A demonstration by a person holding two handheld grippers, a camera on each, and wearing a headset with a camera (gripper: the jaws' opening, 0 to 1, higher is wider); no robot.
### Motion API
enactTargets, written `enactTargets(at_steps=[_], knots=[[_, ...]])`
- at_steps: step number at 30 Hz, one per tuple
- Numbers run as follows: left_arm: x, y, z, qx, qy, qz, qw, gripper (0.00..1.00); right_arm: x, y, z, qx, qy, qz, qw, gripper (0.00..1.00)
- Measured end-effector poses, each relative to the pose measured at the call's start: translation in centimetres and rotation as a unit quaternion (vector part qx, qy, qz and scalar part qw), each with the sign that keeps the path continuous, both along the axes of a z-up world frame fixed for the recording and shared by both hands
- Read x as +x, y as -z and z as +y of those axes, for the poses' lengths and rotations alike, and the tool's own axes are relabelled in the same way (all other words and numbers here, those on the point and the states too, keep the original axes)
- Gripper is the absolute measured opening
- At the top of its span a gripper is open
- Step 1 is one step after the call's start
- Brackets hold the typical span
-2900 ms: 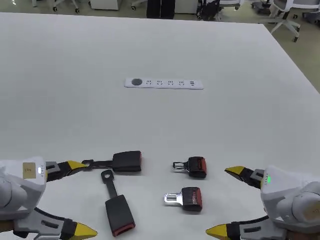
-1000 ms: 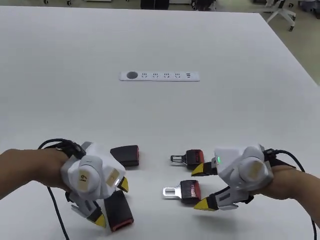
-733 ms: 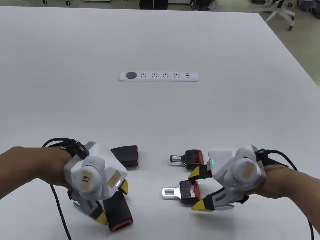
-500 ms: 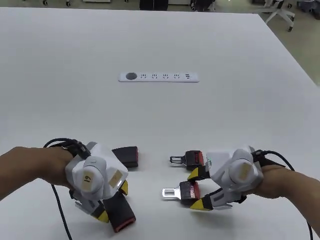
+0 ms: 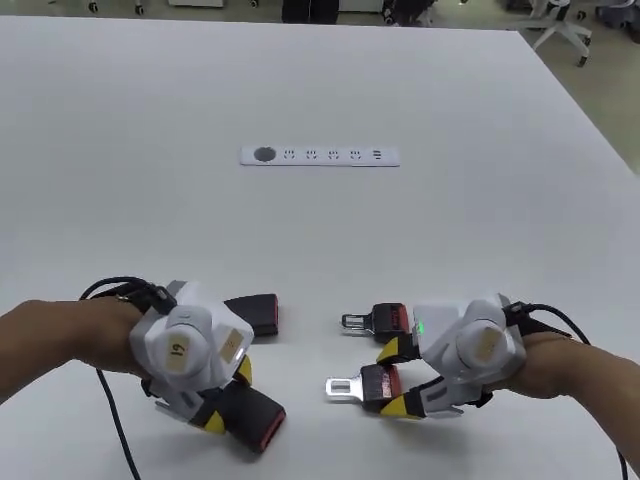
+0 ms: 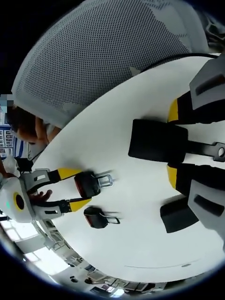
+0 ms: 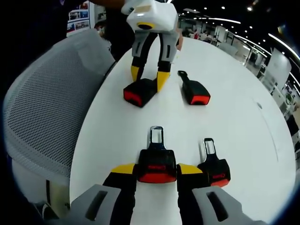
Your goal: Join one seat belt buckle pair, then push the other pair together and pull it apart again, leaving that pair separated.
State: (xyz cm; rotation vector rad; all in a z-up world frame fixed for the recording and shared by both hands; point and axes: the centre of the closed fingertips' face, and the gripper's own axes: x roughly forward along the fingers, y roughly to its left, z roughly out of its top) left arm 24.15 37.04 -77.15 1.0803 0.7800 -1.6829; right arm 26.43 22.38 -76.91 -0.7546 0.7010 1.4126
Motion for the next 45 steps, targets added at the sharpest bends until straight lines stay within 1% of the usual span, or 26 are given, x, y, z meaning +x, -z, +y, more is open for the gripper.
enactTargets(at_steps=[4, 6, 11, 14, 17, 19, 21, 23, 25, 29, 31, 36, 45], knots=[[0.2, 0.1, 0.0, 0.0, -0.034, 0.005, 0.9994, 0.33, 0.0, 0.0, 0.0, 0.0, 0.002, 0.0, 1.0, 0.31], [0.4, 0.1, 0.1, 0.0, -0.058, 0.009, 0.9982, 0.33, 0.0, 0.0, 0.0, 0.0, 0.003, 0.0, 1.0, 0.31], [0.7, 0.3, 0.2, -0.001, -0.096, 0.015, 0.9953, 0.33, 0.1, 0.0, 0.0, 0.0, 0.005, 0.001, 1.0, 0.31], [0.8, 0.3, 0.2, -0.002, -0.123, 0.022, 0.9922, 0.33, 0.2, 0.0, 0.0, 0.0, 0.008, -0.001, 1.0, 0.31], [0.9, 0.4, 0.2, -0.003, -0.154, 0.03, 0.9876, 0.33, 0.2, 0.1, -0.1, -0.001, 0.008, -0.004, 1.0, 0.31], [1.0, 0.4, 0.2, -0.005, -0.169, 0.035, 0.985, 0.33, 0.3, 0.1, -0.1, -0.001, 0.009, -0.003, 1.0, 0.3], [1.1, 0.4, 0.2, -0.007, -0.179, 0.039, 0.9831, 0.33, 0.3, 0.1, -0.1, -0.001, 0.009, -0.003, 1.0, 0.3], [1.1, 0.5, 0.2, -0.007, -0.196, 0.044, 0.9795, 0.33, 0.3, 0.1, -0.1, -0.001, 0.01, -0.003, 0.9999, 0.3], [1.3, 0.6, 0.4, -0.008, -0.204, 0.047, 0.9778, 0.33, 0.3, 0.1, -0.1, 0.0, 0.01, -0.003, 0.9999, 0.3], [1.1, 0.7, 0.2, -0.005, -0.206, 0.041, 0.9776, 0.33, 0.3, 0.1, -0.1, 0.001, 0.01, -0.003, 0.9999, 0.3], [1.1, 0.7, 0.3, -0.005, -0.207, 0.042, 0.9775, 0.33, 0.3, 0.1, -0.1, 0.0, 0.01, -0.003, 0.9999, 0.3], [1.0, 0.7, 0.2, 0.0, -0.204, 0.036, 0.9783, 0.33, 0.3, 0.0, -0.1, 0.0, 0.009, -0.004, 1.0, 0.3], [0.9, 0.6, 0.1, 0.003, -0.201, 0.032, 0.979, 0.32, 0.1, 0.0, 0.0, -0.002, 0.004, -0.003, 1.0, 0.3]])
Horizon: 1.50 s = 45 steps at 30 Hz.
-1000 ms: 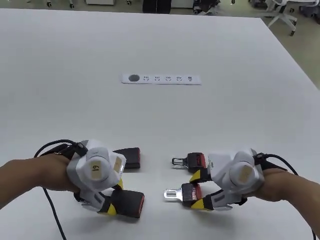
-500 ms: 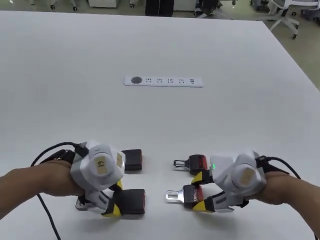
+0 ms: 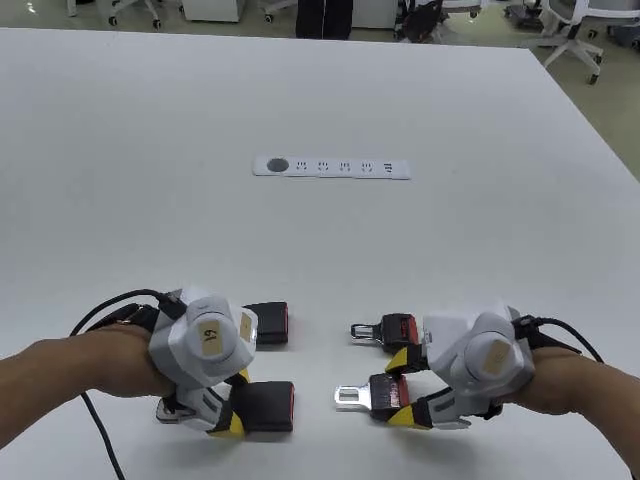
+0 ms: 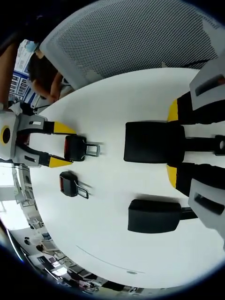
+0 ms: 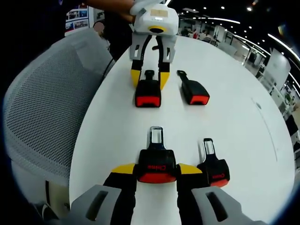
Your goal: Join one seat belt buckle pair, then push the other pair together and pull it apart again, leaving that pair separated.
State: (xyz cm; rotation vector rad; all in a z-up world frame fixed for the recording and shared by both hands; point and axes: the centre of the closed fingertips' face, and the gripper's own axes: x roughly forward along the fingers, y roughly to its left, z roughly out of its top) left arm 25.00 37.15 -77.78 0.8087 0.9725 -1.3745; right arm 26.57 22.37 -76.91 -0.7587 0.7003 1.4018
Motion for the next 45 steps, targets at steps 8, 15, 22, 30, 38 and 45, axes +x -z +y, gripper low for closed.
enactTargets(at_steps=[8, 15, 22, 30, 38, 45], knots=[[0.1, 0.1, 0.1, 0.006, 0.002, -0.001, 1.0, 0.32, -0.3, 0.0, 0.6, 0.001, -0.005, -0.001, 1.0, 0.3], [0.3, 0.1, 0.2, 0.013, 0.0, -0.002, 0.9999, 0.32, -0.5, 0.0, 1.3, 0.004, -0.006, 0.0, 1.0, 0.3], [0.2, 0.1, 0.2, 0.015, -0.005, -0.001, 0.9999, 0.32, -0.8, 0.0, 2.1, 0.007, -0.008, 0.001, 0.9999, 0.3], [0.2, 0.2, 0.2, 0.016, -0.006, -0.002, 0.9999, 0.32, -0.9, -0.1, 2.9, 0.009, -0.01, 0.003, 0.9999, 0.3], [0.2, 0.2, 0.2, 0.018, -0.005, -0.001, 0.9998, 0.32, -1.0, -0.1, 3.7, 0.011, -0.016, 0.004, 0.9998, 0.3], [0.2, 0.3, 0.2, 0.017, -0.006, -0.001, 0.9998, 0.33, -1.2, -0.1, 4.3, 0.013, -0.016, 0.007, 0.9998, 0.3]])
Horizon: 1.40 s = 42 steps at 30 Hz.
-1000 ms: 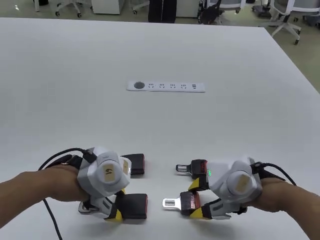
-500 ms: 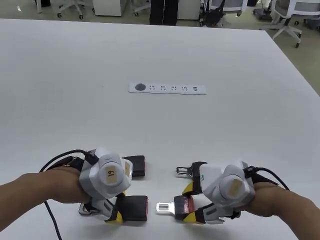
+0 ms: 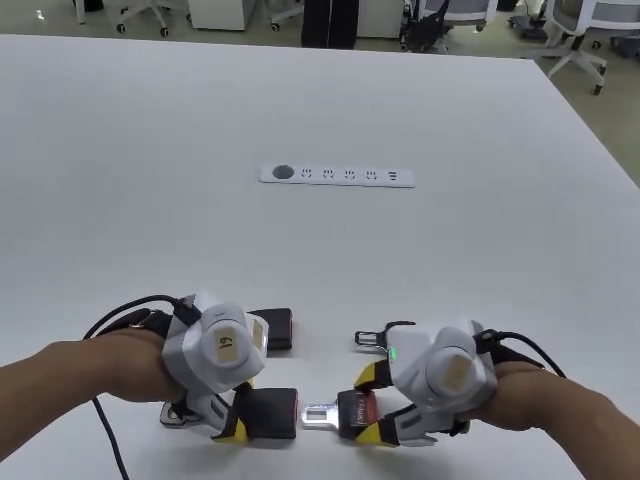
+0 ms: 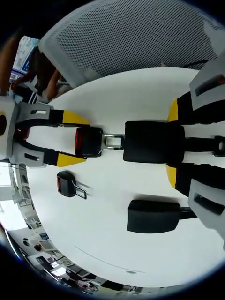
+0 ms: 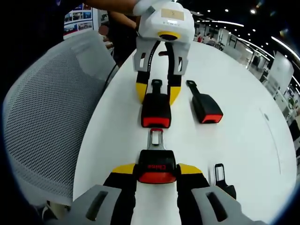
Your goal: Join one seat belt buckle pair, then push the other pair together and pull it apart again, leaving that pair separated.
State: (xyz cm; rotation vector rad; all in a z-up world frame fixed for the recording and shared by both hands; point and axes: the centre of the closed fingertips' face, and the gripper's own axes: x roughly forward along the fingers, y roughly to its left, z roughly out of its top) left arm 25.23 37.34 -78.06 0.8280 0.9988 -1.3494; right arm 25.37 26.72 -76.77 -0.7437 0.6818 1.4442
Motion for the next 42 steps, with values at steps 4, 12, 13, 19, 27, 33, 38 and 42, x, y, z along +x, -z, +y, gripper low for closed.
enactTargets(at_steps=[4, 12, 13, 19, 27, 33, 38, 42], knots=[[0.0, 0.0, -0.1, 0.0, 0.001, 0.0, 1.0, 0.32, 0.0, -0.1, 0.3, 0.0, 0.001, 0.001, 1.0, 0.3], [0.0, -0.1, -0.1, -0.003, 0.0, 0.0, 1.0, 0.32, 0.1, -0.1, 0.8, 0.002, 0.003, 0.006, 1.0, 0.3], [0.0, -0.1, -0.1, -0.003, 0.0, 0.0, 1.0, 0.32, 0.1, 0.0, 0.9, 0.003, 0.003, 0.006, 1.0, 0.3], [0.1, 0.0, 0.0, -0.003, 0.0, -0.001, 1.0, 0.32, -0.1, -0.1, 1.4, 0.008, 0.003, 0.006, 1.0, 0.29], [0.0, -0.1, 0.0, -0.005, 0.001, -0.002, 1.0, 0.32, -0.2, -0.1, 2.1, 0.013, 0.006, 0.002, 0.9999, 0.29], [0.0, -0.2, 0.0, -0.014, 0.005, -0.006, 0.9999, 0.32, -0.1, 0.0, 2.1, 0.012, 0.01, 0.006, 0.9999, 0.28], [0.0, -0.1, -0.1, -0.015, 0.008, -0.01, 0.9998, 0.32, 0.0, 0.1, 2.1, 0.009, 0.01, 0.004, 0.9999, 0.28], [0.0, -0.1, -0.1, -0.012, 0.012, -0.012, 0.9998, 0.32, 0.1, 0.1, 2.6, 0.015, 0.023, 0.007, 0.9996, 0.28]])
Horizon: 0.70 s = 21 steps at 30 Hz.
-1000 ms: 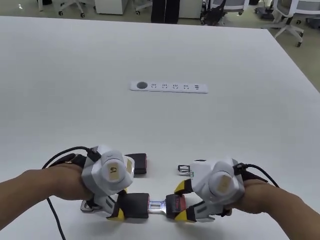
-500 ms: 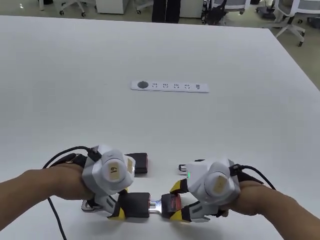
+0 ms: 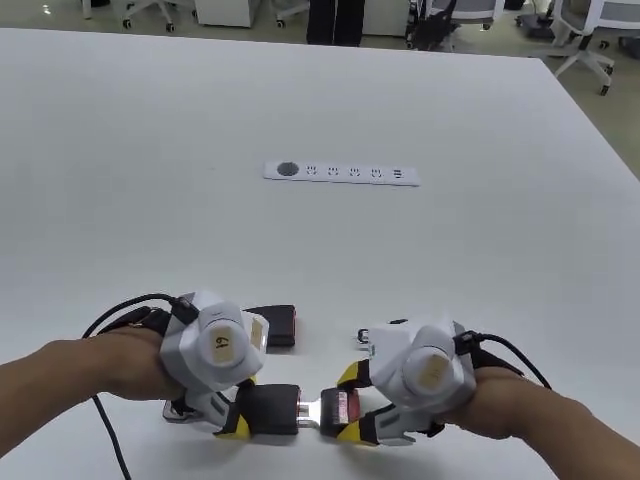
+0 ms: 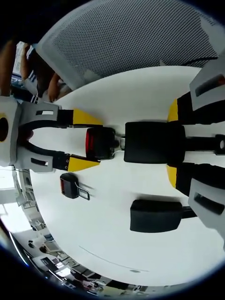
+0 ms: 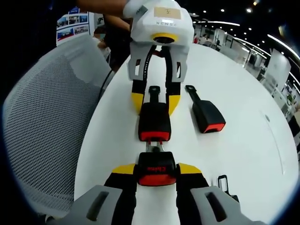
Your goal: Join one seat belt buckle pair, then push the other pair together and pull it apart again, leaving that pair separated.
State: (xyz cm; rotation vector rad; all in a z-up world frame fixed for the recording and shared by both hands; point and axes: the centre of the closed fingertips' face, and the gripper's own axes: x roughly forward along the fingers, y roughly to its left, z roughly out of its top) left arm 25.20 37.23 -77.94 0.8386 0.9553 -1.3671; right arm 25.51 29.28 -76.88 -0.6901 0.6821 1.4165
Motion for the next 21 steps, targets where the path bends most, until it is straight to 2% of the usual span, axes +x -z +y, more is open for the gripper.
enactTargets(at_steps=[13, 21], knots=[[0.17, 0.24, 0.13, 0.0, -0.005, -0.002, 1.0, 0.32, -0.06, 0.12, 0.12, 0.0, 0.013, 0.001, 0.9999, 0.27], [0.0, 0.21, 0.16, 0.004, 0.003, -0.005, 1.0, 0.32, -0.2, -0.05, 0.45, 0.001, 0.005, 0.002, 1.0, 0.26]])
